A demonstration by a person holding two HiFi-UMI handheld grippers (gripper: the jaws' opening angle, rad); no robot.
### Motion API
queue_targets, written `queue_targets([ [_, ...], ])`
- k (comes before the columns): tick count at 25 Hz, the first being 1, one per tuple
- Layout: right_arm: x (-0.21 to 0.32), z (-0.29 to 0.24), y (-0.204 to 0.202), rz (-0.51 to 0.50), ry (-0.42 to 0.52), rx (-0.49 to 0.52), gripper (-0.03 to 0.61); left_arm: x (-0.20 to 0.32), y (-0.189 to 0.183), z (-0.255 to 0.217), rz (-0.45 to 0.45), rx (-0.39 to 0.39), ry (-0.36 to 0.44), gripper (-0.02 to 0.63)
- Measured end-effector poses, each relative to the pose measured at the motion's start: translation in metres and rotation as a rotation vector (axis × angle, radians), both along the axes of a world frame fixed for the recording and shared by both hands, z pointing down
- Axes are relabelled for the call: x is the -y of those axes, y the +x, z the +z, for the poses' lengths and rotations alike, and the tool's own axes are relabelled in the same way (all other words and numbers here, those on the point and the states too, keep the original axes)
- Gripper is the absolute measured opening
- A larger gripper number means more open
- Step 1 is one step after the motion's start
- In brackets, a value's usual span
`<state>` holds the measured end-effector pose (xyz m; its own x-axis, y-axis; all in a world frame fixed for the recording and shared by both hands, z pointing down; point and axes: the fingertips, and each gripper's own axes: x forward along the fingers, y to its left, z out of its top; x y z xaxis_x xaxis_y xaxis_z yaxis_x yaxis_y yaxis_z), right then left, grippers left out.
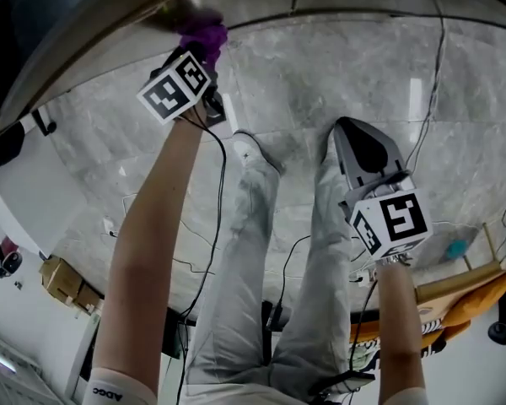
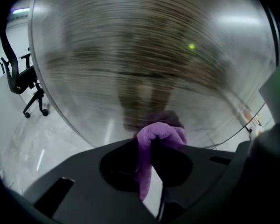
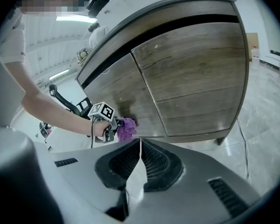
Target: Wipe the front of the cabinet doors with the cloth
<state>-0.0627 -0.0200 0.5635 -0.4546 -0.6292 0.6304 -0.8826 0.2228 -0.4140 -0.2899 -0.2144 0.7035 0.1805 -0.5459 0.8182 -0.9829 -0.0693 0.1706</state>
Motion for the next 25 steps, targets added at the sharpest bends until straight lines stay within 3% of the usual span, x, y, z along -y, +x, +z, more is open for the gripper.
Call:
queue_targets([
  [10,0.012,-0.002,-0.082,-0.094,0.006,0.045,0.029,0.007,-0.119,-0.007,-0.120,0.080,-0.005,0.060],
  [17,0.018,-0.007,-0.079,-0.145,0.019,0.039,0.029,0.007,-0.177,-0.027,-0.245,0.151,0.050,0.060],
  [21,0.014,-0.008,-0.055,-0.153,0.018,0.040,0.029,-0.012,-0.172,-0.030,-0.242,0.198,0.048,0.060],
  [25,0.004,-0.010,-0.026,-0.183,0.004,0.045,0.029,-0.043,-0.133,-0.020,-0.213,0.209,0.005,0.060],
])
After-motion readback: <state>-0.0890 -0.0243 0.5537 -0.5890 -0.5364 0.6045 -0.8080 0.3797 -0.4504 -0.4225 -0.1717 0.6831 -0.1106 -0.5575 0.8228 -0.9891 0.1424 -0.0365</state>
